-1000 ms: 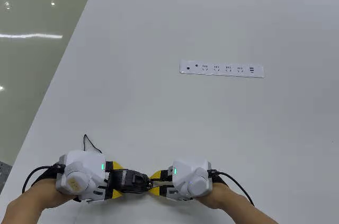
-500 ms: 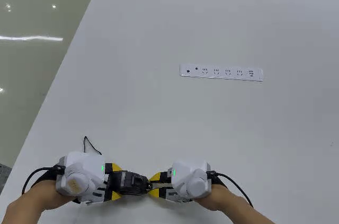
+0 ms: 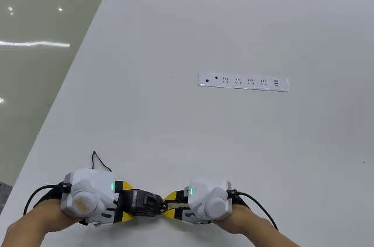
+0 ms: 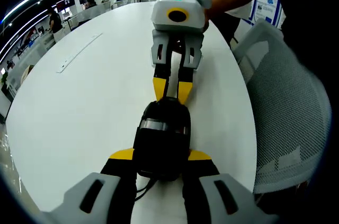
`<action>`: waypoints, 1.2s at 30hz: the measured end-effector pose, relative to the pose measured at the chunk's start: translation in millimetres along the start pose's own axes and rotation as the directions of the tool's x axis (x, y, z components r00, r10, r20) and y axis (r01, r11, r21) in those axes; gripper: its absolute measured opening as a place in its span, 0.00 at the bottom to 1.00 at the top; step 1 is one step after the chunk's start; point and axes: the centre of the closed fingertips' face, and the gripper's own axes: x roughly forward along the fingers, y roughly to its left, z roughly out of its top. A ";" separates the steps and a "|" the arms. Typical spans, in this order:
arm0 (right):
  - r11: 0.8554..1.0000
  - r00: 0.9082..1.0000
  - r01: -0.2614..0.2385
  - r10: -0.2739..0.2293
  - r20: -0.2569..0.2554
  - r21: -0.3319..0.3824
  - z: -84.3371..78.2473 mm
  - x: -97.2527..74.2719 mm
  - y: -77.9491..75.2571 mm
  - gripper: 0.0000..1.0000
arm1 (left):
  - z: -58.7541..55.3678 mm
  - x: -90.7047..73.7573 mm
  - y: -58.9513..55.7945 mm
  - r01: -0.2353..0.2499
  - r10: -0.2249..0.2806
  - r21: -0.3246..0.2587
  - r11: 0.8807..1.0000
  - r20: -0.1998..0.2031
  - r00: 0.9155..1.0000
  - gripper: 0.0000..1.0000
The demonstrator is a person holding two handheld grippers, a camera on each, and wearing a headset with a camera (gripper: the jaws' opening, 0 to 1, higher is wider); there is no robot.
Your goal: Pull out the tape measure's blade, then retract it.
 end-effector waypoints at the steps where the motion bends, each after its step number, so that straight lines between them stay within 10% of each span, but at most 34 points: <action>1: 1.000 1.000 0.000 0.000 -0.001 -0.001 -0.2 -0.4 -0.2 0.08 | 0.0 0.0 0.0 0.000 0.000 -0.001 1.000 0.000 1.000 0.29; 36: 1.000 1.000 -0.004 0.004 -0.010 -0.010 -4.3 -10.9 0.6 0.08 | -1.4 -0.1 -0.9 0.004 -0.004 0.004 1.000 -0.007 1.000 0.29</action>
